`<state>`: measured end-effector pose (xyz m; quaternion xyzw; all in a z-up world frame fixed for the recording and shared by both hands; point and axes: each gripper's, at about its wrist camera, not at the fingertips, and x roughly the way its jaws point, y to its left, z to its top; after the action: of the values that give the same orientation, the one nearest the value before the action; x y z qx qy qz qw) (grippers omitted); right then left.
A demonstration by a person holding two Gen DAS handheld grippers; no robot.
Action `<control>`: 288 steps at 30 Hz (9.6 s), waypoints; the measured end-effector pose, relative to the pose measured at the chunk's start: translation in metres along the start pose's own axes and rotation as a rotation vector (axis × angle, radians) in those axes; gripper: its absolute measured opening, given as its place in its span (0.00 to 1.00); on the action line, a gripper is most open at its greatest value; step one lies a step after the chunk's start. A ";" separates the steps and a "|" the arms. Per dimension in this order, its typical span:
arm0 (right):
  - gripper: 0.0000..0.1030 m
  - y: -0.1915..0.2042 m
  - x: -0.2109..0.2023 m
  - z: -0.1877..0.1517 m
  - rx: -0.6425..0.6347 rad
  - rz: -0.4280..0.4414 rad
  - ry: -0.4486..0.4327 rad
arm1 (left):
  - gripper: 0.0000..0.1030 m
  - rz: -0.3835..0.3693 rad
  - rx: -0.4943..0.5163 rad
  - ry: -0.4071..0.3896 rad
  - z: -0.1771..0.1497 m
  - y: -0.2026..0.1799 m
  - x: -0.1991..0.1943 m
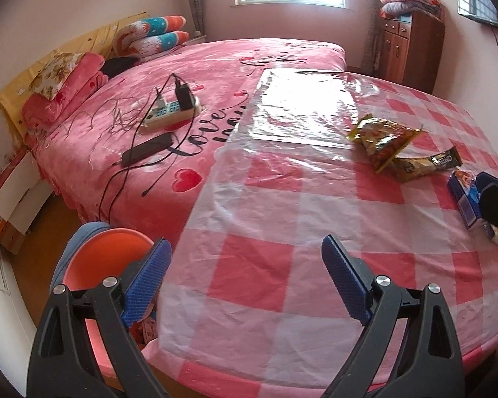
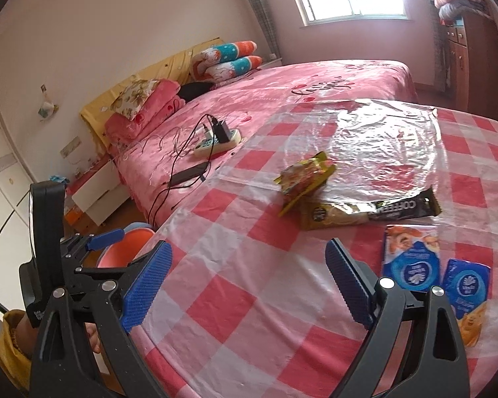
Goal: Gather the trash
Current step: 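Move both tools back toward the remaining snacks on the bed, then lower the left tool onto the large blue Vinda tissue pack and close it, then lift the tissue pack with the left tool while the right tool grasps the gold snack bag, then carry the tissue pack and gold snack bag over the orange bucket, then open both tools to drop the items into the orange bucket, then move both tools back to the coffee stick and small tissue pack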
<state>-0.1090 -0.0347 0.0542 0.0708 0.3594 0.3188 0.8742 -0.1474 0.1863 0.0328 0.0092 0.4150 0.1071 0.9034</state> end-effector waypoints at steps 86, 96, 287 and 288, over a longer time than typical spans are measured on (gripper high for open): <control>0.90 -0.213 -0.083 -0.014 0.395 -0.190 -0.123 | 0.59 -0.478 0.045 0.099 0.041 -0.220 0.038; 0.90 -0.201 -0.065 -0.011 0.357 -0.187 -0.083 | 0.56 -0.509 0.013 0.092 0.039 -0.203 0.038; 0.89 0.102 0.060 -0.006 -0.210 -0.085 0.047 | 0.82 -0.168 -0.335 0.009 -0.044 0.132 0.012; 0.89 0.099 0.057 -0.006 -0.208 -0.091 0.041 | 0.82 -0.173 -0.327 0.009 -0.043 0.127 0.010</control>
<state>-0.1328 0.0774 0.0512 -0.0431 0.3450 0.3155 0.8830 -0.1968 0.3095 0.0103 -0.1741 0.3953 0.0953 0.8968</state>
